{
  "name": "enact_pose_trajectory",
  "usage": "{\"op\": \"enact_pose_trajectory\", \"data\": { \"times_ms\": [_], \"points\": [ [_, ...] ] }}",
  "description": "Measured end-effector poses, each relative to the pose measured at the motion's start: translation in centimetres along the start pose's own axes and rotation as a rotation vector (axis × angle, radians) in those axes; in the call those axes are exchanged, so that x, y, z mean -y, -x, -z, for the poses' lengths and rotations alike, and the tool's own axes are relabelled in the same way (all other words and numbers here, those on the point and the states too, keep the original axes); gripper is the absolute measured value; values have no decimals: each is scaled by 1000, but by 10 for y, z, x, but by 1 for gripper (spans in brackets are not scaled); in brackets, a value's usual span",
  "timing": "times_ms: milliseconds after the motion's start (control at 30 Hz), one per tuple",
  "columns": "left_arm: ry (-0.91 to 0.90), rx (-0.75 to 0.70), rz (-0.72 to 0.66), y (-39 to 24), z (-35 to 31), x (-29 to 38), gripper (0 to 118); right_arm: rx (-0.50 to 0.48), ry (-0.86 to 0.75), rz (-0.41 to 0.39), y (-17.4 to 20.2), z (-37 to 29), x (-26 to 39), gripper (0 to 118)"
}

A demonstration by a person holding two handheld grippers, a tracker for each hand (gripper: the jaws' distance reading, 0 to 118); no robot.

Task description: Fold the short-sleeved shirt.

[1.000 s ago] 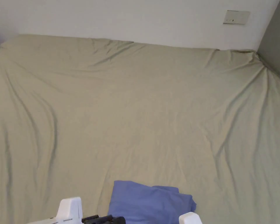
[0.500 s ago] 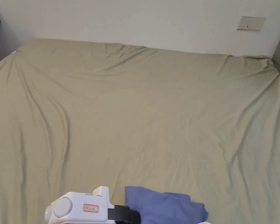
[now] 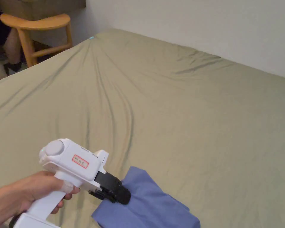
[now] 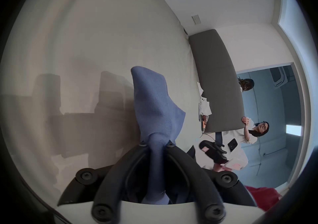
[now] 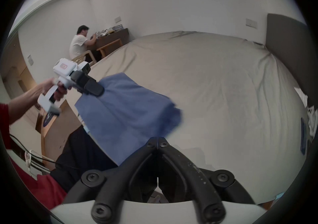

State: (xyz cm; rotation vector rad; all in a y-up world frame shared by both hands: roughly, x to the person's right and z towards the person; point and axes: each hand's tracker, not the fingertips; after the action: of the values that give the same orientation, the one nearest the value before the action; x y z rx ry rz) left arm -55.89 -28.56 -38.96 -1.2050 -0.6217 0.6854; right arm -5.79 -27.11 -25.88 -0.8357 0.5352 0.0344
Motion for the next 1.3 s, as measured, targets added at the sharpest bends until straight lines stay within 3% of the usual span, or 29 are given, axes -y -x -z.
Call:
{"op": "enact_pose_trajectory", "data": {
  "times_ms": [133,267,467,500,567,600,633,733,800,900,967,1033,1133,1300],
  "points": [
    [39,-172,19,64,-119,-41,10,-22,40,-8,26,15,-16,0],
    [50,-400,-101,139,-211,-67,10,-34,84,-18,48,37,-31,0],
    [27,-685,-250,216,-266,-73,14,-39,118,-71,68,56,-54,0],
    [32,-712,-251,224,-266,-71,27,-45,116,-71,69,57,-57,0],
    [44,-849,-216,228,-263,-66,73,-53,105,-54,66,57,-62,0],
    [38,-894,-186,225,-264,-64,83,-62,99,-48,65,56,-64,0],
    [19,-929,-182,219,-270,-65,86,-66,86,-52,65,53,-65,0],
    [-182,-1065,-116,179,-287,-70,88,-75,37,-37,63,43,-68,0],
    [-367,-1065,-28,135,-297,-71,90,-75,-11,-31,60,33,-70,0],
    [-560,-1074,192,48,-280,-54,90,-60,-115,-38,54,11,-73,0],
    [-681,-989,366,-17,-255,-24,87,-35,-215,-37,46,-9,-77,0],
    [-892,-922,488,-70,-221,13,84,27,-310,-41,35,-31,-81,0],
    [-1069,-915,696,-145,-149,74,83,125,-461,2,13,-69,-83,0],
    [-1260,-784,770,-216,-44,143,82,349,-641,15,-13,-124,-77,0]
  ]
}}
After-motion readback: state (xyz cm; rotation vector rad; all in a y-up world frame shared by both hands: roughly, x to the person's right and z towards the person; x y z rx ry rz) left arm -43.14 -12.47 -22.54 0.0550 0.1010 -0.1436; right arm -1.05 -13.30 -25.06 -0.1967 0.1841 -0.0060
